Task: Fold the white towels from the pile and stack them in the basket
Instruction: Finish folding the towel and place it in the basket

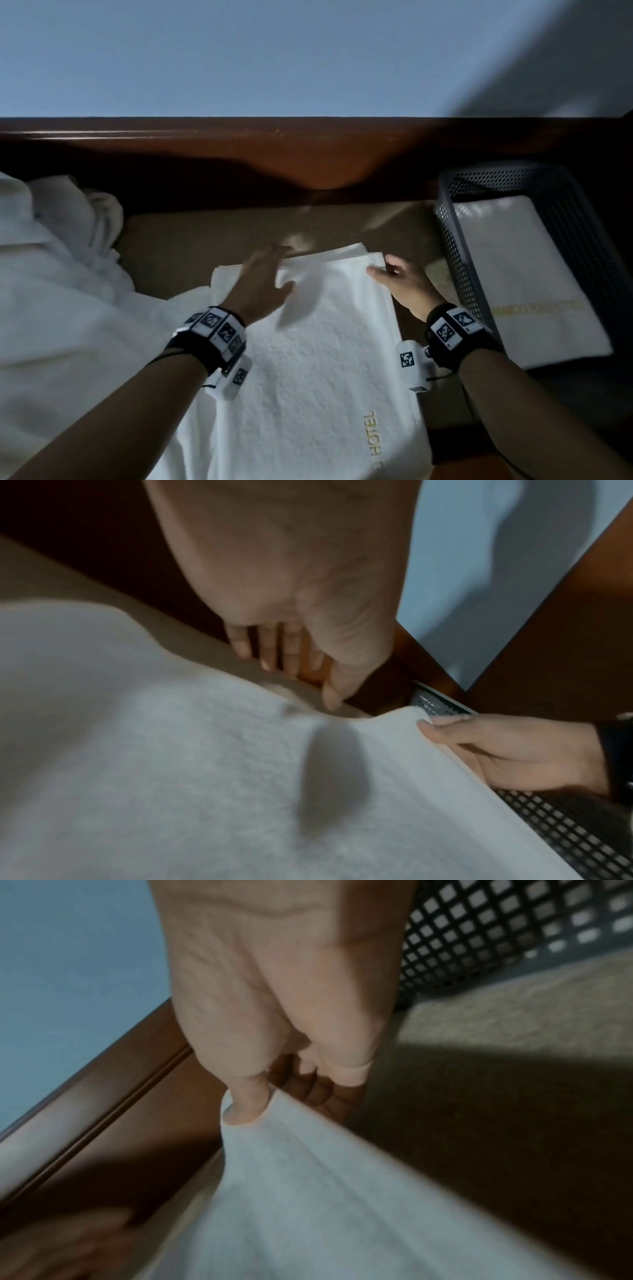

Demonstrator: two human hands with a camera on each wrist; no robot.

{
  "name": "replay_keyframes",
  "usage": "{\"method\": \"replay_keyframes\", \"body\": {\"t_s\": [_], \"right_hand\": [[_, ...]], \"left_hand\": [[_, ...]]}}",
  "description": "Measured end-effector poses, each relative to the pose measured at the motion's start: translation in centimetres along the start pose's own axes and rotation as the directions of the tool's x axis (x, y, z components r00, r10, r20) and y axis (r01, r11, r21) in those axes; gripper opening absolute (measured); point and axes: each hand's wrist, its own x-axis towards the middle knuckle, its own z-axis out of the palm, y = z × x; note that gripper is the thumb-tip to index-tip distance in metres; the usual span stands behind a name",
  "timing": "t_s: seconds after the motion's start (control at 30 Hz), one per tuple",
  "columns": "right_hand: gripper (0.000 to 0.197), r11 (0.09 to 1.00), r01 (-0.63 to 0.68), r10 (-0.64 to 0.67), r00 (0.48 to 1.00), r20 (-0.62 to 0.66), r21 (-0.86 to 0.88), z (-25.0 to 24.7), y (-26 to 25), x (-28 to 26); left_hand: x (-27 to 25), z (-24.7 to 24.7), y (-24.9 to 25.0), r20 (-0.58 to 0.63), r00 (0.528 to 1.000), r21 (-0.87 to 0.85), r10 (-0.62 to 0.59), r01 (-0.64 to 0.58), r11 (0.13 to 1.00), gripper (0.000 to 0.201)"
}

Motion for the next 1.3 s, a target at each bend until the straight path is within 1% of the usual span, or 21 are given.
{"method": "replay_keyframes", "body": {"t_s": [0.03,0.13,0.2,0.3,0.37,0.4,0.47,0.53,0.6,0.63,0.7,0.77,0.8,0.83,0.93,0.97,1.03,1.1,1.13,1.23,1.3], "right_hand": [[0.073,1.000,0.016,-0.016,0.999,0.046,0.002,0.1,-0.3,-0.2],[0.056,0.998,0.055,-0.050,0.983,0.175,-0.020,-0.3,-1.1,-0.9],[0.052,0.996,0.089,-0.081,0.968,0.236,-0.023,-1.0,-1.6,-1.1],[0.084,0.993,0.115,-0.110,0.957,0.269,0.000,-2.4,-1.5,-0.5],[0.099,0.994,0.101,-0.109,0.960,0.257,0.043,-2.8,-1.4,0.1],[0.091,0.995,0.093,-0.100,0.963,0.249,0.040,-2.7,-1.5,0.2],[0.058,0.997,0.082,-0.077,0.970,0.229,-0.014,-2.4,-1.6,0.7],[0.049,0.995,0.079,-0.063,0.969,0.238,-0.059,-1.8,-1.9,1.0],[0.040,0.993,0.087,-0.066,0.972,0.227,-0.084,-1.3,-2.1,1.6],[0.034,0.993,0.085,-0.065,0.973,0.221,-0.085,-1.0,-2.3,1.8],[0.034,0.993,0.089,-0.072,0.977,0.202,-0.075,-0.8,-2.2,2.2],[0.040,0.991,0.106,-0.091,0.982,0.164,-0.083,-0.5,-2.1,2.6],[0.040,0.988,0.115,-0.099,0.985,0.142,-0.106,-0.3,-2.0,2.9],[0.038,0.983,0.120,-0.104,0.988,0.116,-0.141,0.0,-1.7,3.2],[0.020,0.969,0.159,-0.158,0.987,0.019,-0.188,1.1,-1.2,3.9],[0.022,0.965,0.171,-0.174,0.985,0.002,-0.201,1.4,-1.1,4.2],[0.040,0.951,0.197,-0.210,0.977,-0.033,-0.237,2.1,-1.2,4.4],[0.039,0.929,0.238,-0.261,0.964,-0.044,-0.284,2.4,-1.0,4.9],[0.039,0.921,0.240,-0.266,0.963,-0.047,-0.307,2.5,-1.1,5.1],[0.039,0.923,0.192,-0.211,0.977,-0.021,-0.335,2.3,-1.7,5.7],[0.035,0.900,0.158,-0.151,0.987,0.050,-0.407,1.9,-2.4,5.6]], "left_hand": [[0.7,0.4,0.8,0.060,0.997,-0.031,0.054,-0.052,0.998,0.075],[3.2,0.7,2.7,0.195,0.974,-0.093,0.115,-0.098,0.991,0.090],[4.3,0.0,3.0,0.328,0.942,-0.103,0.077,-0.045,0.994,0.080],[4.4,-2.1,1.4,0.472,0.879,0.060,-0.065,0.042,0.997,0.053],[3.3,-4.2,-0.7,0.444,0.885,0.202,-0.138,0.051,0.978,0.031],[2.4,-5.4,-1.7,0.423,0.893,0.251,-0.152,0.046,0.967,0.022],[0.6,-7.3,-3.8,0.347,0.924,0.304,-0.158,0.048,0.951,0.015],[-1.0,-8.4,-5.3,0.269,0.952,0.408,-0.149,0.028,0.913,0.015],[-1.4,-8.4,-6.5,0.262,0.953,0.559,-0.152,-0.021,0.829,0.019],[-1.5,-8.4,-6.9,0.260,0.950,0.576,-0.174,-0.008,0.817,0.018],[-1.6,-9.0,-7.7,0.215,0.958,0.463,-0.192,0.073,0.883,0.012],[-2.0,-9.8,-8.3,0.174,0.963,0.100,-0.206,0.191,0.976,0.009],[-2.2,-9.9,-8.6,0.157,0.965,-0.062,-0.210,0.221,0.973,0.008],[-2.4,-9.8,-8.4,0.139,0.967,-0.146,-0.212,0.232,0.962,0.009],[-2.1,-7.4,-8.5,0.083,0.955,-0.108,-0.284,0.292,0.950,0.013],[-1.8,-6.4,-9.0,0.052,0.945,-0.068,-0.322,0.325,0.943,0.020],[-1.5,-4.6,-9.6,-0.020,0.924,-0.013,-0.382,0.382,0.924,0.027],[-1.7,-4.3,-9.1,-0.078,0.899,-0.029,-0.431,0.430,0.902,0.010],[-1.8,-4.1,-9.1,-0.110,0.883,-0.053,-0.455,0.452,0.890,0.014],[-2.4,-3.6,-8.3,-0.134,0.820,-0.073,-0.556,0.552,0.831,0.051],[-3.0,-3.4,-7.5,-0.099,0.795,-0.069,-0.599,0.595,0.801,0.053]]}}
